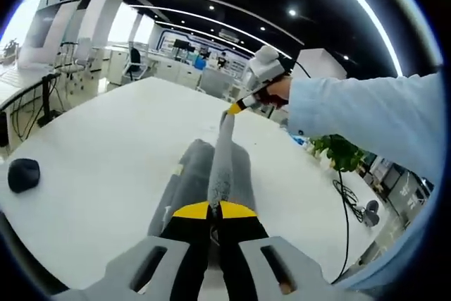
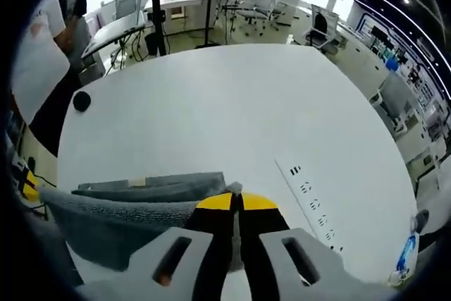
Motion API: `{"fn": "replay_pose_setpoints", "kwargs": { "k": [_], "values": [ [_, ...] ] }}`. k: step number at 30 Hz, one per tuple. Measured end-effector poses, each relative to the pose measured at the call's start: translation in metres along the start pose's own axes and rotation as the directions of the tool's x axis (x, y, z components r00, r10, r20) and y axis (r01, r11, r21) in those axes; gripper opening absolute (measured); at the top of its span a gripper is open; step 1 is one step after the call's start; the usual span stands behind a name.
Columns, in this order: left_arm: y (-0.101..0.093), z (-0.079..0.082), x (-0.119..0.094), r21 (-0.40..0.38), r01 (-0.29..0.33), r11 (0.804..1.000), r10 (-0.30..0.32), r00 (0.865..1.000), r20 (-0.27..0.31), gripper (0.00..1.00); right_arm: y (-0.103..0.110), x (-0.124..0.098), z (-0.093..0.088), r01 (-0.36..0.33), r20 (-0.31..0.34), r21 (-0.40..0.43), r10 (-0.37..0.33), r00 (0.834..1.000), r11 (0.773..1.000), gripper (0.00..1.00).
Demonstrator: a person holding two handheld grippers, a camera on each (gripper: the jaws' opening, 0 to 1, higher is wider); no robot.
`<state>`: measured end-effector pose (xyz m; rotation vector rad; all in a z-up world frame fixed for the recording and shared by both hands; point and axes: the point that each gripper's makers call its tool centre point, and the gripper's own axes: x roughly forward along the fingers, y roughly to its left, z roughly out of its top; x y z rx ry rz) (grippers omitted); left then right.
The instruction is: Fold the towel on the table until its edges align and the towel forms a compact rectangular stack.
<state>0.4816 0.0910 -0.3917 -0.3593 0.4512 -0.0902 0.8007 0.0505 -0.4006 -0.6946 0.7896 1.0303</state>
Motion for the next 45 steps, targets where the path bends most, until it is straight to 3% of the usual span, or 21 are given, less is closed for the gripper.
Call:
{"fn": "replay_pose_setpoints", "kwargs": {
  "k": [10,28,32,45],
  "values": [
    [0.031,-0.008,0.003,-0.063,-0.05,0.997,0.05,0.999,-0.003,0.03,0.022,0.025,-0.003,-0.019,-0.034,-0.005,0.019,0.999,1.0,0.0],
    [0.079,-0.029,0.009,-0.142,-0.132,0.981,0.126,0.991,-0.048,0.03,0.037,0.074,-0.007,-0.052,-0.076,-0.008,0.051,0.996,0.999,0.0],
    [0.088,-0.034,0.012,-0.145,-0.152,0.978,0.144,0.987,-0.066,0.03,0.036,0.087,-0.007,-0.059,-0.083,-0.014,0.057,0.995,0.998,0.0],
    [0.104,-0.051,0.018,-0.07,-0.209,0.975,0.199,0.971,-0.129,0.07,0.042,0.097,-0.013,-0.062,-0.066,-0.037,0.059,0.996,0.997,0.03]
  ]
}}
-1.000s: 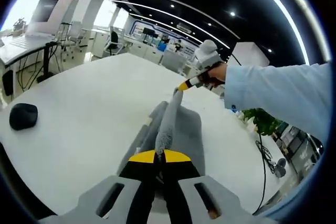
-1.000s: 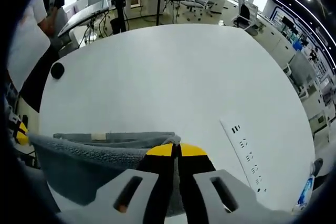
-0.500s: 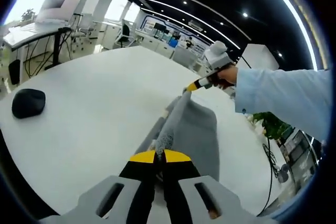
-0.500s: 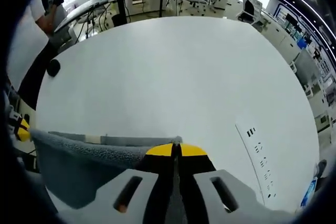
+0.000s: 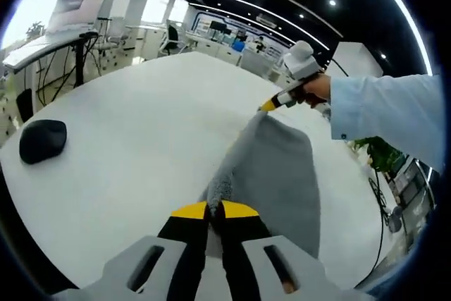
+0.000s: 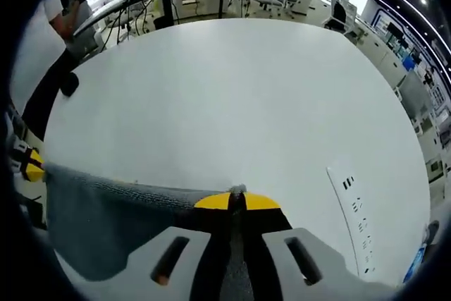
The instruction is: Fold the towel on the table until its edges align and the towel forms a compact rectangular stack.
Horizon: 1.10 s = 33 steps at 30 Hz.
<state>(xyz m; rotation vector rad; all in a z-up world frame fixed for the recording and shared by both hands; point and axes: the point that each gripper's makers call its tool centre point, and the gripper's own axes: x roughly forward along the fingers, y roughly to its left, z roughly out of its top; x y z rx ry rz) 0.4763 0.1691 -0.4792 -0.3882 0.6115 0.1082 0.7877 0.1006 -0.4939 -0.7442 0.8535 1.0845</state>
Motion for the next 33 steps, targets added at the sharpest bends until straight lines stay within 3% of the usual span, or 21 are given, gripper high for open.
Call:
{"fn": "replay_pose_setpoints", "kwargs": {
  "k": [11,22,33],
  "values": [
    [0.012,-0.003,0.002,-0.007,-0.017,1.0,0.017,1.0,-0.015,0.12,-0.003,0.0,0.001,0.012,0.024,0.001,-0.012,1.0,1.0,0.11],
    [0.0,0.005,0.0,0.03,-0.002,1.0,0.003,1.0,-0.004,0.12,-0.015,-0.014,0.01,0.037,0.061,-0.003,-0.037,0.997,0.999,0.1],
    [-0.008,0.015,0.004,0.058,0.018,0.998,-0.019,1.0,0.009,0.12,-0.012,-0.026,0.002,0.031,0.066,0.01,-0.032,0.997,0.999,0.09]
  ]
}}
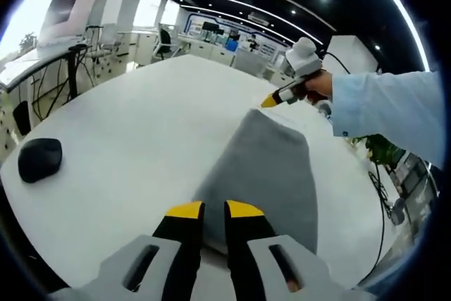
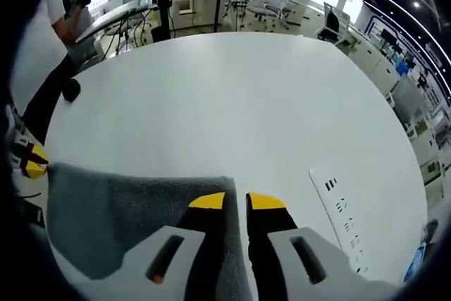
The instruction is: Fold the towel on the table until its edges align and the towel forms a compact rectangular stack.
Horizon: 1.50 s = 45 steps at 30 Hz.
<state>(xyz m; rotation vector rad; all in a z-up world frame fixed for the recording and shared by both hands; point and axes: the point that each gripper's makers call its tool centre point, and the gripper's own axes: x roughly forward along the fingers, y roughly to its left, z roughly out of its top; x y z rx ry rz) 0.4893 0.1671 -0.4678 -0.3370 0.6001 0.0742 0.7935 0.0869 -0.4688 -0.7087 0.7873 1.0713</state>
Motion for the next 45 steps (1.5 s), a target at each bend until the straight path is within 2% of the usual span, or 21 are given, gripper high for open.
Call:
{"fn": "replay_pose_setpoints", "kwargs": {
  "k": [5,13,15,26,27,31,39,45],
  "values": [
    [-0.008,-0.005,0.0,0.015,0.016,1.0,-0.016,1.0,-0.02,0.12,0.008,0.003,-0.006,-0.021,-0.006,0.006,0.021,1.0,1.0,0.09],
    [-0.005,-0.018,0.006,0.013,0.024,1.0,-0.023,0.998,-0.059,0.13,0.01,0.015,-0.019,-0.04,-0.033,0.014,0.041,0.999,0.999,0.09],
    [-0.006,-0.02,0.006,0.013,0.028,1.0,-0.027,0.997,-0.067,0.13,0.012,0.013,-0.023,-0.04,-0.037,0.019,0.041,0.998,0.999,0.09],
    [-0.007,-0.005,0.009,0.018,0.038,0.999,-0.037,0.998,-0.047,0.14,0.011,0.007,-0.03,-0.046,-0.021,0.034,0.047,0.999,0.998,0.09],
    [-0.007,-0.004,0.009,0.018,0.039,0.999,-0.038,0.998,-0.046,0.14,0.019,0.0,-0.033,-0.047,-0.018,0.033,0.047,0.999,0.998,0.09],
    [-0.007,-0.001,0.01,0.023,0.048,0.999,-0.046,0.998,-0.043,0.15,0.016,0.002,-0.031,-0.05,-0.011,0.037,0.05,0.999,0.998,0.1],
    [-0.011,0.003,0.008,0.003,0.09,0.996,-0.09,0.995,-0.033,0.18,0.035,-0.017,-0.029,-0.07,0.029,0.051,0.068,0.997,0.996,0.13],
    [-0.01,0.009,0.006,0.007,0.096,0.995,-0.096,0.995,-0.028,0.19,0.036,-0.018,-0.031,-0.075,0.048,0.066,0.072,0.996,0.995,0.15]
  ]
}}
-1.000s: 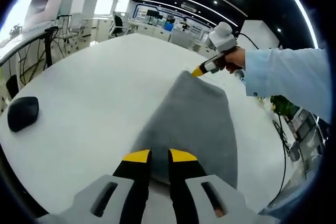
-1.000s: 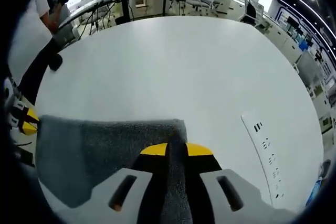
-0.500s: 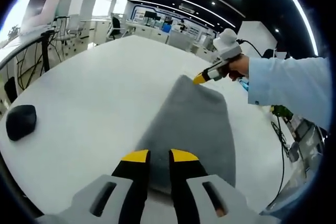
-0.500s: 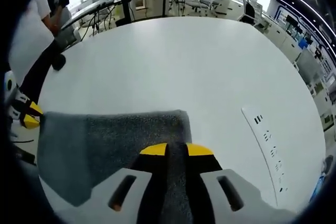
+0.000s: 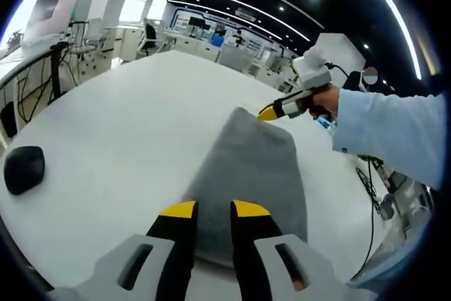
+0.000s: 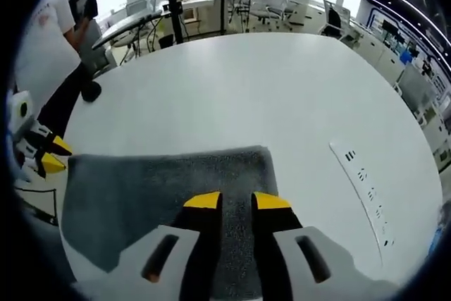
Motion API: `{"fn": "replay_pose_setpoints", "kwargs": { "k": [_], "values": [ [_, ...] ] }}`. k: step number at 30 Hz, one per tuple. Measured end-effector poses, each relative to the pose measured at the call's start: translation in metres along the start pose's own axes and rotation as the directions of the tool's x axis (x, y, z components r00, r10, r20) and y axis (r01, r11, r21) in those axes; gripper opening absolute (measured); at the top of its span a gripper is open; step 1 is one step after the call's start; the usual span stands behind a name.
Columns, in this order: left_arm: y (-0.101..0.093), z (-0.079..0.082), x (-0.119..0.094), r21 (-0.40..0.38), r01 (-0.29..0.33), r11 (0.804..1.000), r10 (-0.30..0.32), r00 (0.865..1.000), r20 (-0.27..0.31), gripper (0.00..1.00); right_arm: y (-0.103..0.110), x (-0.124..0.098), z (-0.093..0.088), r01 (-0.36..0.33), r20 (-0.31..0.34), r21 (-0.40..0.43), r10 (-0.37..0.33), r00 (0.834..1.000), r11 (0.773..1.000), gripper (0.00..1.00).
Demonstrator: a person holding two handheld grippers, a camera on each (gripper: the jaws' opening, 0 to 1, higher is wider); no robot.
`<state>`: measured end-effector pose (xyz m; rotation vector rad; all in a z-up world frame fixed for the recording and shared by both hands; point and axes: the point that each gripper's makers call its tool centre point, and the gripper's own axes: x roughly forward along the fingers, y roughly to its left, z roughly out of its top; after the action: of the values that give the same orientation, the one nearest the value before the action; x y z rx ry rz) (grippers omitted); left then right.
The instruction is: Fold the towel on the table until its edges align and the towel forms a compact rectangular stack.
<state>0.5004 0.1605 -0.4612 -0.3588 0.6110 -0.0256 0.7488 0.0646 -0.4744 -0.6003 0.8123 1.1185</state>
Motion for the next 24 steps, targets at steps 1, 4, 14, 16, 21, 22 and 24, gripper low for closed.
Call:
{"fn": "replay_pose_setpoints", "kwargs": {
  "k": [1,4,14,16,21,22,24],
  "values": [
    [0.0,0.001,0.0,0.003,0.002,1.0,-0.002,1.0,0.0,0.19,0.006,-0.005,-0.002,0.0,0.006,0.004,0.0,1.0,1.0,0.15],
    [-0.002,0.002,-0.002,0.014,0.006,1.0,-0.006,1.0,0.0,0.19,0.01,-0.011,-0.002,0.004,0.02,0.011,-0.004,1.0,1.0,0.18],
    [-0.003,0.018,-0.007,0.081,0.039,0.996,-0.039,0.999,-0.005,0.21,0.022,-0.037,-0.003,0.023,0.1,0.078,-0.031,0.995,0.997,0.27],
    [-0.005,0.021,-0.008,0.097,0.049,0.994,-0.049,0.999,-0.006,0.21,0.025,-0.042,-0.006,0.026,0.106,0.094,-0.036,0.994,0.995,0.29],
    [-0.007,0.027,-0.008,0.139,0.07,0.988,-0.067,0.997,-0.026,0.22,0.028,-0.049,-0.009,0.029,0.127,0.121,-0.045,0.991,0.992,0.31],
    [-0.006,0.028,-0.008,0.146,0.072,0.987,-0.068,0.997,-0.029,0.22,0.029,-0.05,-0.01,0.032,0.133,0.124,-0.049,0.99,0.992,0.31],
    [-0.007,0.03,-0.008,0.158,0.077,0.984,-0.073,0.997,-0.032,0.24,0.039,-0.06,-0.013,0.035,0.143,0.136,-0.055,0.988,0.99,0.33]
  ]
}}
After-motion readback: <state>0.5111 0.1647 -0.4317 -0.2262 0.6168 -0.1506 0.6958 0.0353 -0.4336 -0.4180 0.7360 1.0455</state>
